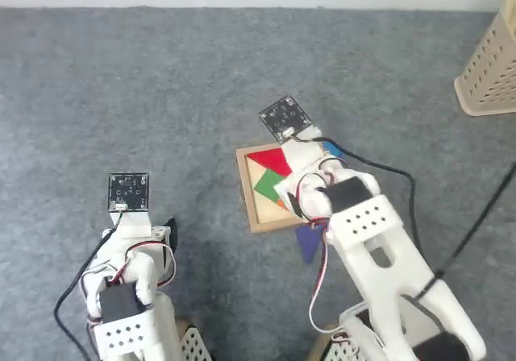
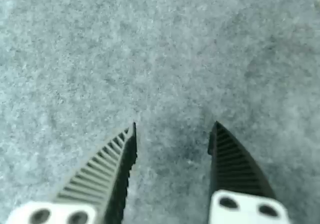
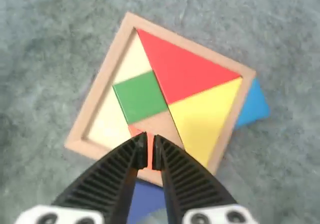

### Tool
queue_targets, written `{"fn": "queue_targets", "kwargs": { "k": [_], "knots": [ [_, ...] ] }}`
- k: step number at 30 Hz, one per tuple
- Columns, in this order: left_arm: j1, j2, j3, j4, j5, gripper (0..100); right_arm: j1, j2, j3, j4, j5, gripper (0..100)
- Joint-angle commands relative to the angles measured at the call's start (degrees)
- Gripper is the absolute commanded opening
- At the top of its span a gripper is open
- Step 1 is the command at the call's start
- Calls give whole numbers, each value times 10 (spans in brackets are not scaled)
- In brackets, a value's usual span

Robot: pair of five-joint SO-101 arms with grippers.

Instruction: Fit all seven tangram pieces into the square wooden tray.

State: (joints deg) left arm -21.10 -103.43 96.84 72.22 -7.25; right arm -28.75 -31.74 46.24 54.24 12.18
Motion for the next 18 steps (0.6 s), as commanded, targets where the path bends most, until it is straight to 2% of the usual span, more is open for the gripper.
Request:
{"fn": "queue_targets", "kwargs": {
  "k": [1,4,6,11,13,18],
  "knots": [
    [-3,-9,-2,2,5,225,7,-37,-4,104,116,32],
    [-3,-9,-2,2,5,225,14,-40,17,173,167,32],
    [-3,-9,-2,2,5,225,15,-37,36,178,159,47],
    [-3,-9,-2,2,5,225,15,-37,84,145,127,173],
    [-3,-9,-2,2,5,225,13,-36,103,106,87,200],
    [-3,-9,-2,2,5,225,12,-36,114,53,-98,191]
  ]
}}
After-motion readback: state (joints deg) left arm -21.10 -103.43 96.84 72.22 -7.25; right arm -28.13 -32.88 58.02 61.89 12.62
